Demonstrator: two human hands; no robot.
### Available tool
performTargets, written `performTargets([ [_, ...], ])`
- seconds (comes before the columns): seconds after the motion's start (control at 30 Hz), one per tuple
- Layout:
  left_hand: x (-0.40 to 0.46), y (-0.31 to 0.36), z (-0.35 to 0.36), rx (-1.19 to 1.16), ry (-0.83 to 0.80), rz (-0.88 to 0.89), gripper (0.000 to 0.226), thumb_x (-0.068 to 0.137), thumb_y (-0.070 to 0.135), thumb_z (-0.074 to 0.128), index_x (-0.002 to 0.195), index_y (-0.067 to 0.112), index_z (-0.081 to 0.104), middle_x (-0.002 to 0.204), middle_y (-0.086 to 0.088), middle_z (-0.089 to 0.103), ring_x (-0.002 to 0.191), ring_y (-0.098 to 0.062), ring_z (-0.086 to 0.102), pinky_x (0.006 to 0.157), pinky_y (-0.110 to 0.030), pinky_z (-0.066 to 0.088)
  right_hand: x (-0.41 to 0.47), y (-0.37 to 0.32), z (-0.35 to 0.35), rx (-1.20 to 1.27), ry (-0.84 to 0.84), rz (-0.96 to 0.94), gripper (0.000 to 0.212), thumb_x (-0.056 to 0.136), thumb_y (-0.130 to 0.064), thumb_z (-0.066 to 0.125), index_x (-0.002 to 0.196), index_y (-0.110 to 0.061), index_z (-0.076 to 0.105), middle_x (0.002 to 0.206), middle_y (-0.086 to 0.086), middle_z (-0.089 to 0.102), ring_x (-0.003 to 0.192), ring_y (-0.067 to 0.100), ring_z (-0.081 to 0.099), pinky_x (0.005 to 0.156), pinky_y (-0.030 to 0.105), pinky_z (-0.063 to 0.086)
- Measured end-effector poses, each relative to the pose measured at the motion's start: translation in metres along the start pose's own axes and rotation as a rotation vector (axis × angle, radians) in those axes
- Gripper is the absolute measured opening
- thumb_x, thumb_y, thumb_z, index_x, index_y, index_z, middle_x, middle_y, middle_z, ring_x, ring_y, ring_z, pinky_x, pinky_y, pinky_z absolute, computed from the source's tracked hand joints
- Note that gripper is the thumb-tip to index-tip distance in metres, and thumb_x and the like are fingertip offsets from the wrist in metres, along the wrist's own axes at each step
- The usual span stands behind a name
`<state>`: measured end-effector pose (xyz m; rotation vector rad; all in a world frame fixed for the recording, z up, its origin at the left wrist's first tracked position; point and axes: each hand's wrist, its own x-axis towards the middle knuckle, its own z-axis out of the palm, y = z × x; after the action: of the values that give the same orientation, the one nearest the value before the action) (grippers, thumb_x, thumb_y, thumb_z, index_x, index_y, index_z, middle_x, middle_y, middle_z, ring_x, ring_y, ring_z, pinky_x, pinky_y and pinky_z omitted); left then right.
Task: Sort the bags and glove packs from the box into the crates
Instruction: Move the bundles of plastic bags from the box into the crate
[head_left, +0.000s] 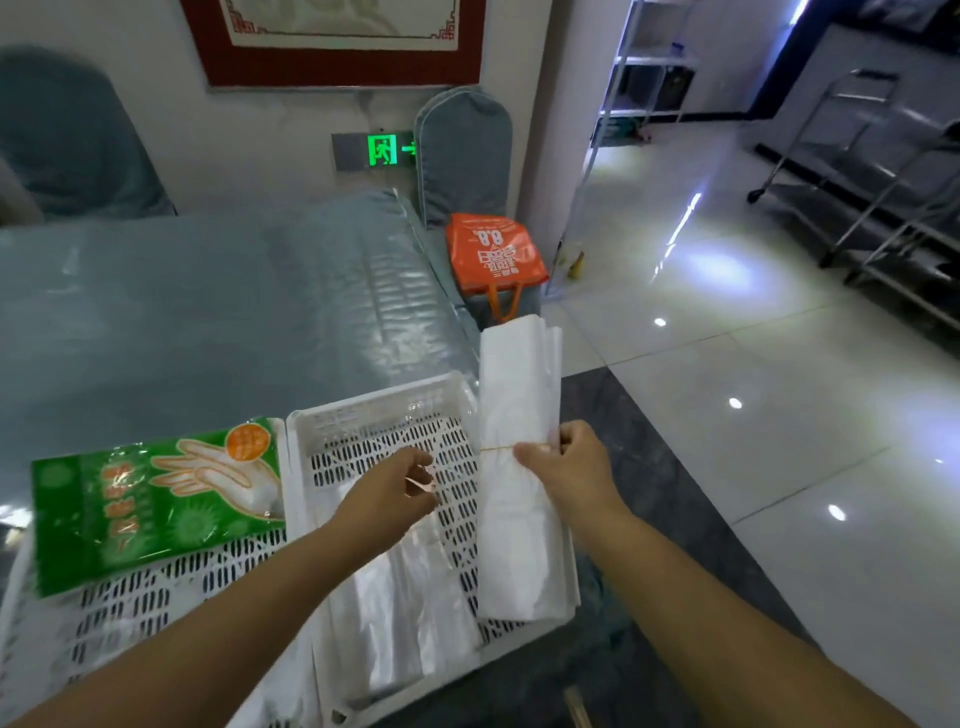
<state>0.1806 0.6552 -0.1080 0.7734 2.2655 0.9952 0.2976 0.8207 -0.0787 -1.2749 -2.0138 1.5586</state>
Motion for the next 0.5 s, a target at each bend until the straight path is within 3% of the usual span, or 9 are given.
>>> performTargets([
  [0.17,0.009,-0.013,0.018,0.033,0.002,0.066,0.046,0.079,0.016,0.068,0.122,0.022,0.051,0.115,0.002,0.059,0.089,-0.005,0.057,0.078,-0.021,0.047,0.008,0.015,0.016,-0.085,0.011,0.007,0.028,0.071,-0.026,0.074,0.079,-0.018,0.048,0.081,0.000,0.060,0.068,0.012,0.058,0.055,0.025,0.045],
  [0.23,0.011,-0.014,0.027,0.054,0.038,0.148,0.073,0.072,0.024,0.076,0.134,0.029,0.037,0.131,0.006,0.046,0.106,-0.007,0.050,0.088,-0.021,0.045,0.008,0.017,0.027,-0.161,0.005,-0.014,0.028,0.070,-0.030,0.073,0.078,-0.021,0.047,0.079,-0.001,0.060,0.065,0.010,0.058,0.051,0.023,0.042],
  [0.33,0.013,-0.020,0.036,0.273,0.002,0.309,0.105,0.063,0.039,0.081,0.142,0.042,0.011,0.149,0.008,0.021,0.134,-0.013,0.025,0.105,-0.027,0.029,0.010,0.021,0.042,-0.238,-0.029,-0.037,0.027,0.070,-0.040,0.070,0.076,-0.026,0.048,0.073,-0.006,0.059,0.061,0.007,0.057,0.050,0.024,0.045],
  [0.4,0.017,-0.030,0.042,0.393,-0.028,0.373,0.110,0.063,0.043,0.080,0.143,0.044,0.003,0.154,0.005,0.013,0.139,-0.018,0.016,0.110,-0.032,0.026,0.011,0.025,0.051,-0.341,-0.068,-0.044,0.031,0.073,-0.049,0.066,0.080,-0.023,0.049,0.072,-0.006,0.058,0.063,0.010,0.057,0.057,0.031,0.050],
  [0.5,0.021,-0.048,0.051,0.433,-0.070,0.388,0.114,0.065,0.042,0.078,0.144,0.041,-0.004,0.154,0.000,0.013,0.137,-0.022,0.023,0.109,-0.031,0.029,0.011,0.033,0.061,-0.526,-0.063,-0.083,0.037,0.077,-0.058,0.059,0.086,-0.023,0.048,0.074,-0.008,0.057,0.066,0.011,0.056,0.062,0.035,0.051],
])
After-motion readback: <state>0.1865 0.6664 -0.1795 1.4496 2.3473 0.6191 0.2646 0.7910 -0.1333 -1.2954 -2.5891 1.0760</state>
